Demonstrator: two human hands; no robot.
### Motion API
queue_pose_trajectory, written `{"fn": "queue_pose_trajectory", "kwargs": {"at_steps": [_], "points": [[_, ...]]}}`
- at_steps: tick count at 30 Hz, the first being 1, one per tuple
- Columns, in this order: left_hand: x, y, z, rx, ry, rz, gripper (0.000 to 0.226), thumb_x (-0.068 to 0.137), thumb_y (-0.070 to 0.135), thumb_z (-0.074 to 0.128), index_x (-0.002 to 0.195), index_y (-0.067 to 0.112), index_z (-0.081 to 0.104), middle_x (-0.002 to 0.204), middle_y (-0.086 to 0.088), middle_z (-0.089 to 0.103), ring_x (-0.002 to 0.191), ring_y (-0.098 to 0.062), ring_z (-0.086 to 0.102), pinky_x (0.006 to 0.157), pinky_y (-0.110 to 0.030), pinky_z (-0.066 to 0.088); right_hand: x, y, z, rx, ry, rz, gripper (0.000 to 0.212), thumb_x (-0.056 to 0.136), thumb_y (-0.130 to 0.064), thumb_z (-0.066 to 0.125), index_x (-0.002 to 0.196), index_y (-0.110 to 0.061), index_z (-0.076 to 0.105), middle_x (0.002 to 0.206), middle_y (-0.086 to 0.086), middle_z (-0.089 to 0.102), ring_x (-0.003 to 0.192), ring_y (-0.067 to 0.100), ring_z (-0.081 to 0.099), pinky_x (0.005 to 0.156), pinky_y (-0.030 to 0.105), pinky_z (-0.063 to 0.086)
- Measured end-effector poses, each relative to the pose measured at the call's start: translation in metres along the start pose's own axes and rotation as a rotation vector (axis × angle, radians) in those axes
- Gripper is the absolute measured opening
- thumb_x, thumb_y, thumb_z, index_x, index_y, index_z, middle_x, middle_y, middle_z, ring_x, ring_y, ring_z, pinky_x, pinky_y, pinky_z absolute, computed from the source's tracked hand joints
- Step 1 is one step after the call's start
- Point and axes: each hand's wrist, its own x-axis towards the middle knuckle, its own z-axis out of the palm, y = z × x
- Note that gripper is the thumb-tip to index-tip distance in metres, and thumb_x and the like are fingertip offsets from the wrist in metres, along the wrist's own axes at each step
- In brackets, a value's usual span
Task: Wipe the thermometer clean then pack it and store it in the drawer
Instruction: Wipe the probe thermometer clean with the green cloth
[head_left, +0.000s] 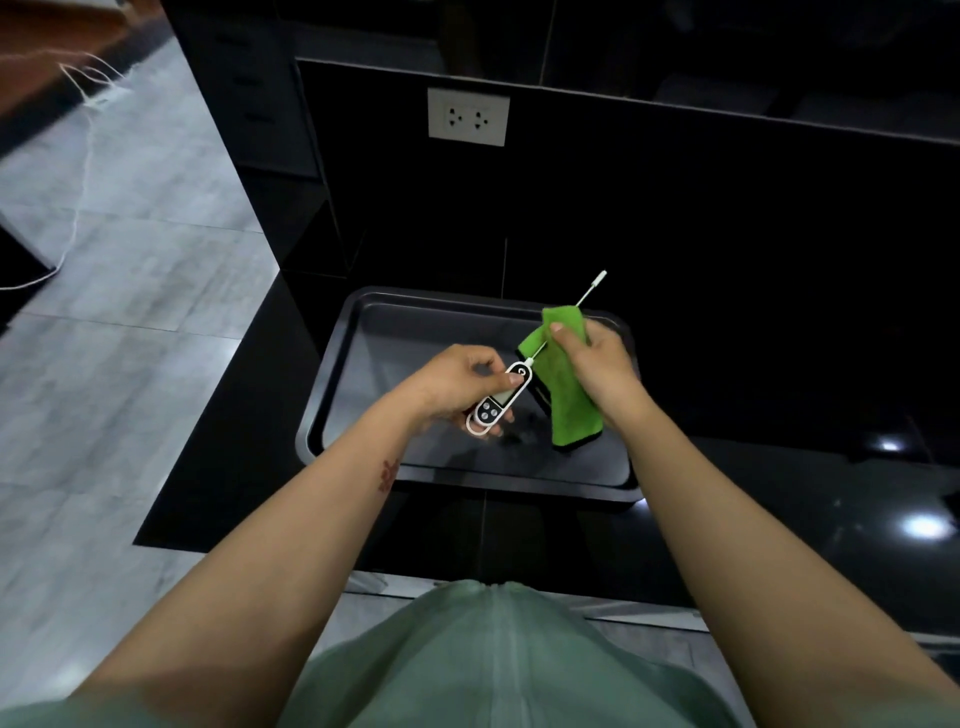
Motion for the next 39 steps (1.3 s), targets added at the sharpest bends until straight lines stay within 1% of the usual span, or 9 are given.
{"fn": "queue_pose_trajectory", "kwargs": {"at_steps": [3,9,15,21,23,26,34,37,39], "points": [[-0.002,0.001,0.000,-0.002,0.016,0.009,0.022,0.094,0.026,0.062,0.099,0.005,0.058,0.082,-0.021,0.072,0.057,-0.026,0.067,0.055,-0.032,0.057,-0.003,0.000,0.002,-0.027,-0.036,-0.003,0.017,0.092,-0.036,0.059,0.089,-0.022,0.069,0.095,0.006,0.074,0.091,0.026,0.069,0.090,0.046,0.054],[-0.005,0.002,0.001,0.018,-0.008,0.019,0.022,0.093,0.024,0.063,0.101,0.005,0.058,0.090,-0.026,0.072,0.057,-0.026,0.066,0.050,-0.028,0.055,0.003,-0.008,-0.008,0.144,0.176,0.020,0.018,0.094,-0.032,0.056,0.084,-0.023,0.066,0.092,0.008,0.072,0.091,0.030,0.069,0.087,0.048,0.055],[-0.003,0.000,-0.002,0.019,0.035,0.035,0.023,0.094,0.026,0.062,0.100,0.004,0.057,0.088,-0.025,0.072,0.058,-0.028,0.067,0.048,-0.027,0.054,-0.009,0.002,0.002,-0.099,-0.055,-0.054,0.024,0.095,-0.041,0.053,0.102,-0.023,0.068,0.097,0.000,0.072,0.094,0.021,0.068,0.088,0.038,0.053],[-0.002,-0.009,-0.015,0.032,0.019,0.020,0.029,0.093,0.033,0.062,0.102,0.006,0.062,0.083,-0.015,0.073,0.059,-0.021,0.066,0.053,-0.026,0.053,0.004,0.010,-0.026,0.303,0.262,0.143,0.031,0.098,-0.038,0.048,0.082,-0.016,0.064,0.084,0.008,0.069,0.077,0.026,0.066,0.084,0.047,0.054],[-0.002,-0.012,-0.017,0.070,-0.015,0.000,0.028,0.092,0.037,0.062,0.102,0.011,0.064,0.085,-0.013,0.075,0.060,-0.019,0.066,0.053,-0.024,0.052,0.006,0.010,-0.032,0.381,0.289,0.145,0.032,0.099,-0.038,0.046,0.085,-0.016,0.064,0.085,0.008,0.069,0.075,0.022,0.067,0.076,0.040,0.056],[-0.002,-0.014,-0.017,0.108,-0.040,-0.008,0.023,0.093,0.038,0.061,0.098,0.015,0.066,0.080,-0.008,0.074,0.057,-0.015,0.064,0.050,-0.019,0.049,0.007,0.005,-0.033,0.461,0.238,0.134,0.029,0.100,-0.034,0.047,0.088,-0.015,0.065,0.080,0.005,0.069,0.067,0.015,0.067,0.062,0.028,0.054],[-0.001,-0.024,-0.034,0.082,0.008,-0.072,0.030,0.097,0.044,0.051,0.095,0.020,0.069,0.071,0.001,0.063,0.057,-0.012,0.050,0.055,-0.022,0.040,0.007,0.002,-0.038,0.334,0.049,0.071,0.015,0.098,-0.027,0.052,0.094,-0.021,0.065,0.084,0.002,0.070,0.073,0.014,0.067,0.067,0.029,0.054],[-0.001,-0.029,-0.039,-0.019,-0.049,-0.195,0.036,0.098,0.047,0.049,0.100,0.020,0.073,0.067,0.005,0.057,0.054,-0.008,0.043,0.052,-0.020,0.031,0.006,0.003,-0.039,0.366,-0.027,0.087,0.014,0.098,-0.028,0.053,0.098,-0.024,0.066,0.087,0.001,0.072,0.080,0.018,0.069,0.074,0.034,0.054],[0.000,-0.028,-0.036,-0.057,-0.086,-0.200,0.035,0.097,0.044,0.051,0.103,0.016,0.071,0.070,0.002,0.060,0.055,-0.010,0.047,0.054,-0.021,0.037,0.005,0.003,-0.036,0.409,-0.004,0.097,0.015,0.099,-0.030,0.052,0.098,-0.022,0.066,0.087,0.002,0.072,0.079,0.017,0.069,0.072,0.034,0.055]]}}
